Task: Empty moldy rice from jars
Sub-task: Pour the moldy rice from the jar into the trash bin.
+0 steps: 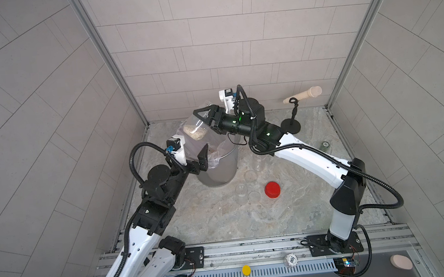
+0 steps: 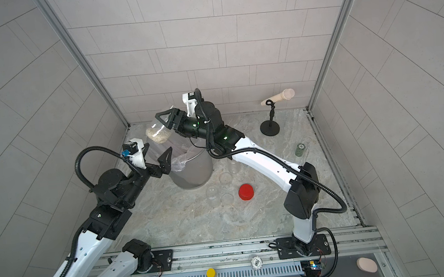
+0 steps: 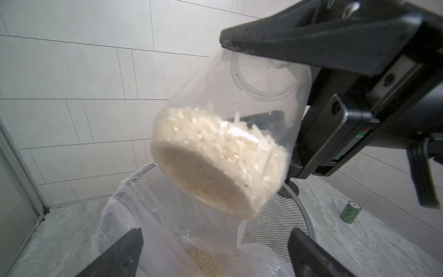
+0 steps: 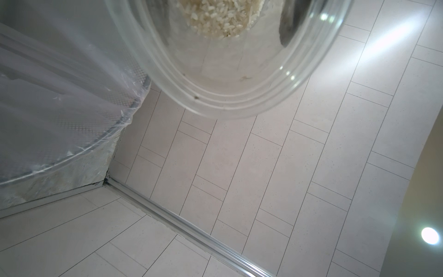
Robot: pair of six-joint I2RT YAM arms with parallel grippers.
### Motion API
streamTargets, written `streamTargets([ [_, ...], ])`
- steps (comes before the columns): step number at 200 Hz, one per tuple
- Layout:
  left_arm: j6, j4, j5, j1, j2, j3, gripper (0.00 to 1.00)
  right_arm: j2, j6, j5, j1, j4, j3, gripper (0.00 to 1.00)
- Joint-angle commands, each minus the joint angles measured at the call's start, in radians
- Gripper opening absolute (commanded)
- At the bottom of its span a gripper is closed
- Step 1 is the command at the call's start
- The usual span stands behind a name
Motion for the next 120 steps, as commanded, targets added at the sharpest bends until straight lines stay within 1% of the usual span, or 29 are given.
streamTargets([
  [1, -0.02, 0.29, 0.043, -0.002, -0.066, -0.123, 0.95, -0.003, 0.091, 0.013, 0.007, 0.113, -0.017, 0.45],
  [13, -0.009, 0.365, 0.02, -0.002, -0.094, -0.179, 0.95, -0.006, 0.079, 0.013, 0.01, 0.096, -0.014, 0.45],
  [25, -0.002, 0.341, 0.002, -0.001, -0.109, -0.188, 0.95, -0.009, 0.073, 0.015, 0.011, 0.092, -0.016, 0.45],
  [56, 0.006, 0.301, 0.025, -0.001, -0.123, -0.181, 0.96, -0.002, 0.067, 0.013, 0.014, 0.089, -0.018, 0.45],
  [76, 0.003, 0.316, 0.035, -0.001, -0.12, -0.186, 0.96, 0.005, 0.075, 0.005, 0.017, 0.099, -0.02, 0.45],
  [97, 0.003, 0.337, 0.035, -0.002, -0.114, -0.192, 1.0, 0.006, 0.079, 0.002, 0.02, 0.107, -0.022, 0.45],
  [120, 0.005, 0.361, 0.023, -0.001, -0.108, -0.202, 1.0, 0.007, 0.086, -0.003, 0.021, 0.116, -0.025, 0.45],
])
